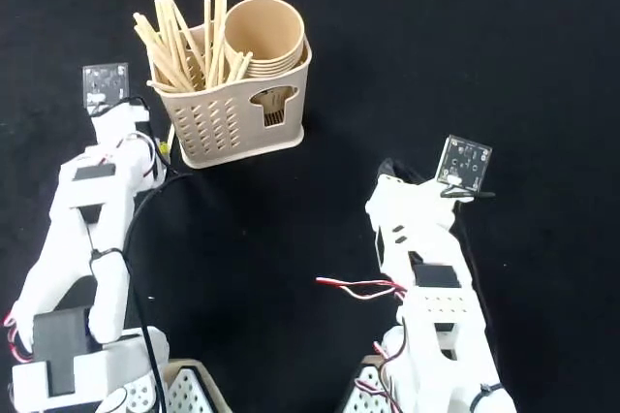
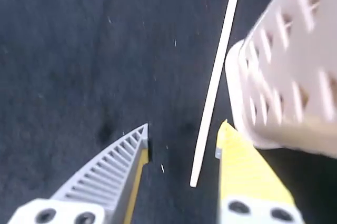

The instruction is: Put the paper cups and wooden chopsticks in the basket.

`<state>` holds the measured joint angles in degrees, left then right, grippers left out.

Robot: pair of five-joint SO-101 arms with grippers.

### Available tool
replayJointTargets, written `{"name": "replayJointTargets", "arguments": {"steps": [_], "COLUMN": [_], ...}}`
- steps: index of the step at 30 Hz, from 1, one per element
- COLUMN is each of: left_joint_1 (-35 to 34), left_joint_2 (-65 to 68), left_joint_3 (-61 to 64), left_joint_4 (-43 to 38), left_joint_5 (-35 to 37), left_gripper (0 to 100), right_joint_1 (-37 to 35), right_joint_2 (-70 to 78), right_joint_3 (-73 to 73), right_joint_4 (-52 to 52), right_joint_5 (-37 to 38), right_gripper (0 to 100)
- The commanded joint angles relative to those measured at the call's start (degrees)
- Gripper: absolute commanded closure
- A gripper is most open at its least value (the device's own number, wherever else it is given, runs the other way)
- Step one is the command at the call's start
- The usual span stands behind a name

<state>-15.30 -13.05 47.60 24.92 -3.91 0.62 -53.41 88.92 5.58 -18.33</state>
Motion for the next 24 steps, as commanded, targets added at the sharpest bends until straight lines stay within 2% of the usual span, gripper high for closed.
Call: {"name": "replayJointTargets", "arguments": {"steps": [1,6,10,13,16,24], "left_joint_1": [1.71,3.12,2.07,2.07,1.98,-1.89], "left_joint_2": [0.18,7.21,13.45,16.18,15.12,4.48], "left_joint_3": [1.19,-2.51,-11.56,-13.58,-13.32,-5.05], "left_joint_4": [-1.05,1.76,10.99,12.4,12.66,12.31], "left_joint_5": [-4.04,-5.36,-5.36,-5.8,-5.89,-5.89], "left_gripper": [79,79,80,89,97,97], "right_joint_1": [-0.7,-0.7,-0.62,-0.62,-0.62,-0.62], "right_joint_2": [-0.13,-0.13,-0.13,-0.13,-0.13,-0.13], "right_joint_3": [-0.31,-0.22,-0.22,-0.22,-0.22,-0.22], "right_joint_4": [-1.32,-1.32,-1.32,-1.32,-1.32,-1.32], "right_joint_5": [0.53,0.53,0.53,0.53,0.53,0.53], "right_gripper": [94.6,94.6,94.6,94.6,94.6,94.6]}}
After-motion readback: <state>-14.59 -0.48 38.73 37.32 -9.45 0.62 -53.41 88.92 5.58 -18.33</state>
